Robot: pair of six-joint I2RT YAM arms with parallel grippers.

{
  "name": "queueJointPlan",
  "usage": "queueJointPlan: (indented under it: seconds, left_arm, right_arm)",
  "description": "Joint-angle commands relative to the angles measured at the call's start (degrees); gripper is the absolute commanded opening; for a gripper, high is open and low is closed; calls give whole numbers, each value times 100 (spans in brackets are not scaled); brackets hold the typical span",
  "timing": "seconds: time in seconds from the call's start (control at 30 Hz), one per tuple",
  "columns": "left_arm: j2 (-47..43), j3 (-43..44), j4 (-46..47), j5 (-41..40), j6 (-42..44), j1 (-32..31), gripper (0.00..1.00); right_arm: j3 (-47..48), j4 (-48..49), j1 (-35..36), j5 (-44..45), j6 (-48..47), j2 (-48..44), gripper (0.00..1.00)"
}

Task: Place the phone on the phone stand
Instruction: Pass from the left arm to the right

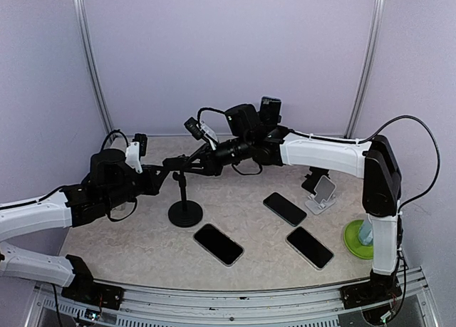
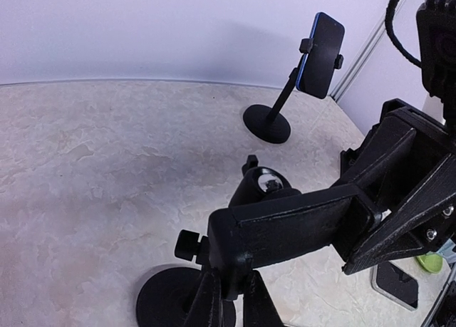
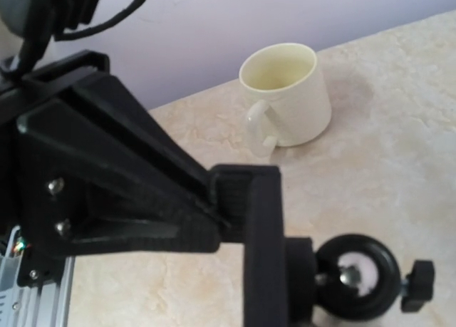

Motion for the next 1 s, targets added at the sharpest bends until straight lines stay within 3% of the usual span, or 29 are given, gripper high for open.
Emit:
queueJointPlan:
  seconds: [0.0,0.27,0.97]
  left_arm:
    - [-240,162,293,-152,151,-58,0]
    - [-428,342,-283,-269,261,-58,0]
    - [-746,389,-913,-472,298,-63,0]
  right_arm:
    - [-127,252,89,-147,270,65,2]
    - [-813,1009,93,-343,814,-41,0]
    - [-1172,1414,219,-483,1332,141,0]
